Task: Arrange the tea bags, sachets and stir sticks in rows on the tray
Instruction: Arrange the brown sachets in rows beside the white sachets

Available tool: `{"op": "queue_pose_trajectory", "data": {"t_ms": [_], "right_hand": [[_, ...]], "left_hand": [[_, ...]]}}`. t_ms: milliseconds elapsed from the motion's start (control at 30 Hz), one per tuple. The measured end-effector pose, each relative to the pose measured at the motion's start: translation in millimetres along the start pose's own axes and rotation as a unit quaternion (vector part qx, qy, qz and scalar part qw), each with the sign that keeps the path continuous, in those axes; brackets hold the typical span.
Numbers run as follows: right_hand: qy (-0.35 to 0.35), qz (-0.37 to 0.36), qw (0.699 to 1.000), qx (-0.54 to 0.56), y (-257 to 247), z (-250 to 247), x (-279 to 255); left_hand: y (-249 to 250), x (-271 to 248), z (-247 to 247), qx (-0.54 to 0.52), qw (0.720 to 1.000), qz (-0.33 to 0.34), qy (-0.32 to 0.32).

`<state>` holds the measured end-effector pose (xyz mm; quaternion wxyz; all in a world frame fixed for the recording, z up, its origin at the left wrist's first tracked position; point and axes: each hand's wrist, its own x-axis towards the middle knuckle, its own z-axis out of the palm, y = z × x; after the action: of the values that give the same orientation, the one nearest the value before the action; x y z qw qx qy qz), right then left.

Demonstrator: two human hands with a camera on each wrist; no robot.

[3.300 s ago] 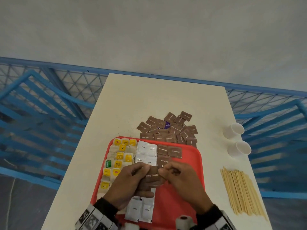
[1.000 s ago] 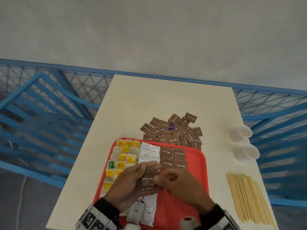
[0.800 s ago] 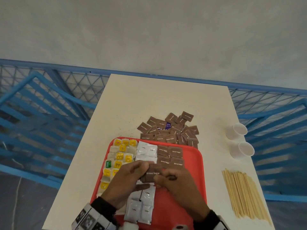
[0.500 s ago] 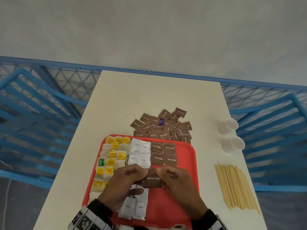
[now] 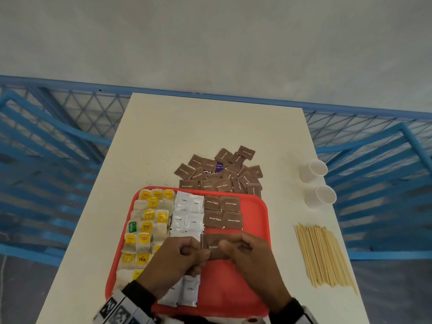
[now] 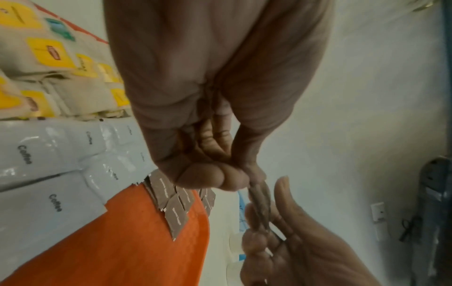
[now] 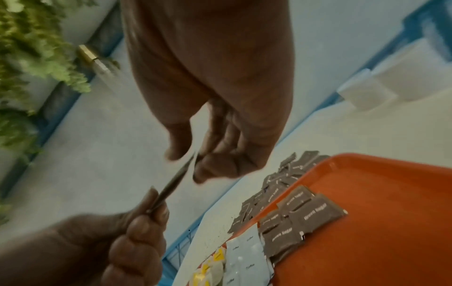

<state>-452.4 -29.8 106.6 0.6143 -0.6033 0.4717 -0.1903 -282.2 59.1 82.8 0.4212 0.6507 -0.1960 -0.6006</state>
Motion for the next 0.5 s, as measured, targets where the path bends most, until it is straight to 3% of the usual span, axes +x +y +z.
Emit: {"op": "queue_pose_trajectory", "data": {"t_ms": [100,200,300,500], "right_hand": [[-0.059,0.033,0.998,-0.015,4.3,-6.0,1.2],[-0.008,0.044,0.998,-0.037,22.5,-17.4,27.0],[0.046,0.104,0.993,-0.030,48.0,-29.9,67.7],[0.067,0.148,0.979,-0.120,89.5,-33.1,122.9]], "left_hand": [[-5.6,3.8,-0.9,-0.004,1.000,-0.017,-0.003],[-12.0,6.6,-5.1,0.015,0.999,-0.015,0.028],[-15.6,7.6,-13.4,0.034,0.998,-0.010,0.045],[-14.0,8.1,-27.1,0.064,0.997,-0.011,0.040]]}}
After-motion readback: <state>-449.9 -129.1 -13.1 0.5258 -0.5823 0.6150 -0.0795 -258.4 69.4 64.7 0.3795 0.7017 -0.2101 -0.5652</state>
